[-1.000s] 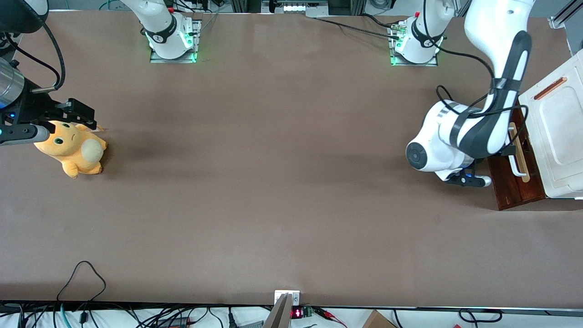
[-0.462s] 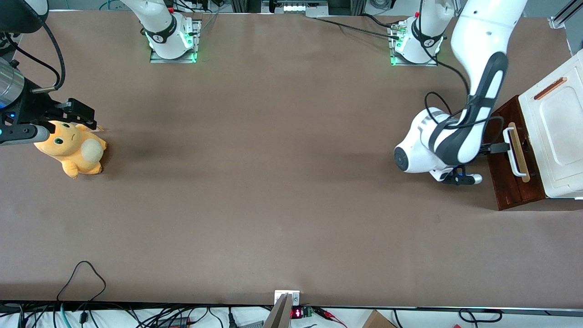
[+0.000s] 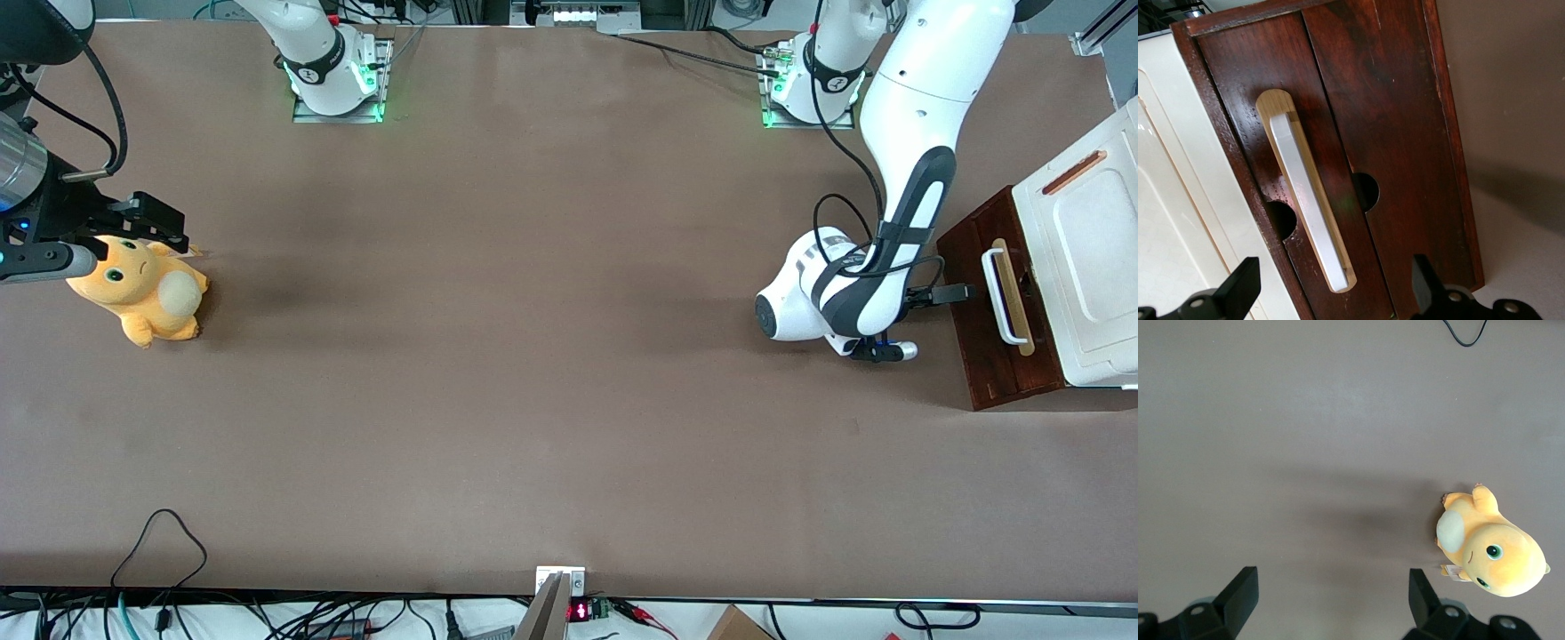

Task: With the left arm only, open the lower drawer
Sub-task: 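Move the open left gripper down toward the white drawer handle, then advance the left gripper onto the white handle and close it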

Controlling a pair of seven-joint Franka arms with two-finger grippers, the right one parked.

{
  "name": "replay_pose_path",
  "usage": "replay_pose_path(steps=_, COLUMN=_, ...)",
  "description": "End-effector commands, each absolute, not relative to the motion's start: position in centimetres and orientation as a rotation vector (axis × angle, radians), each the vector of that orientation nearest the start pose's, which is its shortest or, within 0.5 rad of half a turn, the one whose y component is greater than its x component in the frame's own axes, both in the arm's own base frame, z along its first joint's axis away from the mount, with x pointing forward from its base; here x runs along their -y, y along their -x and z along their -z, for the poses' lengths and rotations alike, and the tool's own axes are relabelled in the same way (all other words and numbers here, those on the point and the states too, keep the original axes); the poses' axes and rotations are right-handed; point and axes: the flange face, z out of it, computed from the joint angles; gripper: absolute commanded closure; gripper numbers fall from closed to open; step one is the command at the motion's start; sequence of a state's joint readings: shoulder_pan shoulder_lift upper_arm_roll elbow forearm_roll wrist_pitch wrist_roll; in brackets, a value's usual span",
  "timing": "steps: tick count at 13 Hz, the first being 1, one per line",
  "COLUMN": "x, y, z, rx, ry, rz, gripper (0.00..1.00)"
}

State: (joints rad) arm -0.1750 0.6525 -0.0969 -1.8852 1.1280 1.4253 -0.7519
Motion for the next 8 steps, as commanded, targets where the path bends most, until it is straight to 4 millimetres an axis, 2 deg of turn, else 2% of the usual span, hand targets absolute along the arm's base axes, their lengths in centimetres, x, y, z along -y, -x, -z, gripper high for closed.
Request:
replay_pose_path(steps=1, x=3.6, y=-55.6, z=-18.0, rx=-0.096, ry=1.714, rz=-0.335, gripper=0.00)
replay_pose_path(steps=4, x=3.3, y=-55.7, z=-18.0, rx=-0.121, ry=1.704, rz=-0.351, gripper=0.00)
replay_pose_path(steps=8, x=2.9, y=-55.4, z=-17.0, rx=-0.117, ry=1.642, rz=-0.316, gripper=0.00)
